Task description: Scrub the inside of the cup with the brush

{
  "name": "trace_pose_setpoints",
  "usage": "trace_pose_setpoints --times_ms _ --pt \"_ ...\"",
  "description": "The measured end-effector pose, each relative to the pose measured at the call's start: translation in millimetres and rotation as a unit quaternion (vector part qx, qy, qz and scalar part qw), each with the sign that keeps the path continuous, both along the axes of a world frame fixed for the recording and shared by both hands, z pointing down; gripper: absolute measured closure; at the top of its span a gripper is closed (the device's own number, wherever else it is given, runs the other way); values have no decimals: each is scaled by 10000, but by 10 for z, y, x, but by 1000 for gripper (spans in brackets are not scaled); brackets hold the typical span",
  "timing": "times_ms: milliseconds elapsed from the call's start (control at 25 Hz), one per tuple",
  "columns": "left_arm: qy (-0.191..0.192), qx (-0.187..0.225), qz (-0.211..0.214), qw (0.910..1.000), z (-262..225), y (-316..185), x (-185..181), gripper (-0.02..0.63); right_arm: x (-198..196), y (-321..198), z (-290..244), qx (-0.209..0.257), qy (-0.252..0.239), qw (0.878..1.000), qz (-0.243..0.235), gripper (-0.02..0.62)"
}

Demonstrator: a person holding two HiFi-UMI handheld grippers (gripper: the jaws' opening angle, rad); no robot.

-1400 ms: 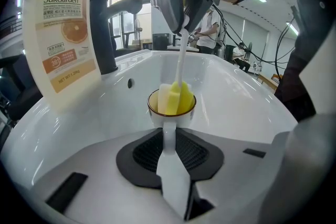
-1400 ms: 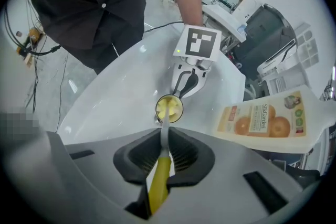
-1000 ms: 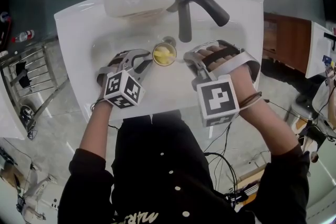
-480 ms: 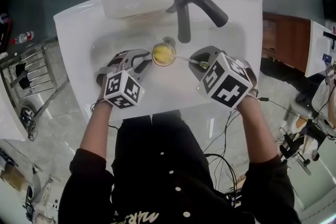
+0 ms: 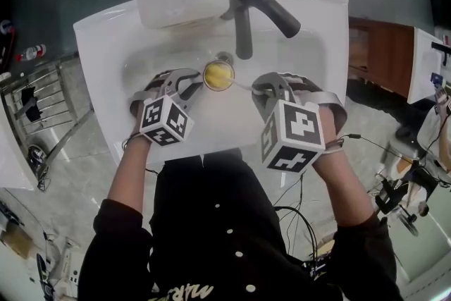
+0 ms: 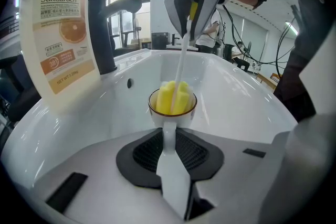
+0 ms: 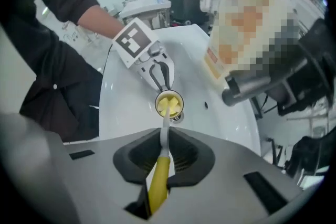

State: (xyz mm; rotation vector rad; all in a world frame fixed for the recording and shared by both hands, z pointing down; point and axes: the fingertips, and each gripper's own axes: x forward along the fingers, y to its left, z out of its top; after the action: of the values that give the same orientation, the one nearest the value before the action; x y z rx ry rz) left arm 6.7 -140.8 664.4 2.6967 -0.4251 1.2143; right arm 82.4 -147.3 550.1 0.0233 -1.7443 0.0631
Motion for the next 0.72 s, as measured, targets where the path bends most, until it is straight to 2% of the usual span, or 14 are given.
trace_pose_setpoints --times_ms 120,280,480,720 --pt "-14 -4 0 10000 1 1 0 515 -28 -30 -194 490 225 9937 -986 546" --pt "-17 3 30 10000 -12 1 4 515 -51 -59 -404 935 372 9706 -2185 546" --pt "-20 22 51 10000 -17 -4 6 515 -134 -97 -506 1302 480 9367 -3215 546" --pt "-9 29 48 10000 -9 -10 -1 515 -179 -67 -243 1489 886 8921 -4172 546"
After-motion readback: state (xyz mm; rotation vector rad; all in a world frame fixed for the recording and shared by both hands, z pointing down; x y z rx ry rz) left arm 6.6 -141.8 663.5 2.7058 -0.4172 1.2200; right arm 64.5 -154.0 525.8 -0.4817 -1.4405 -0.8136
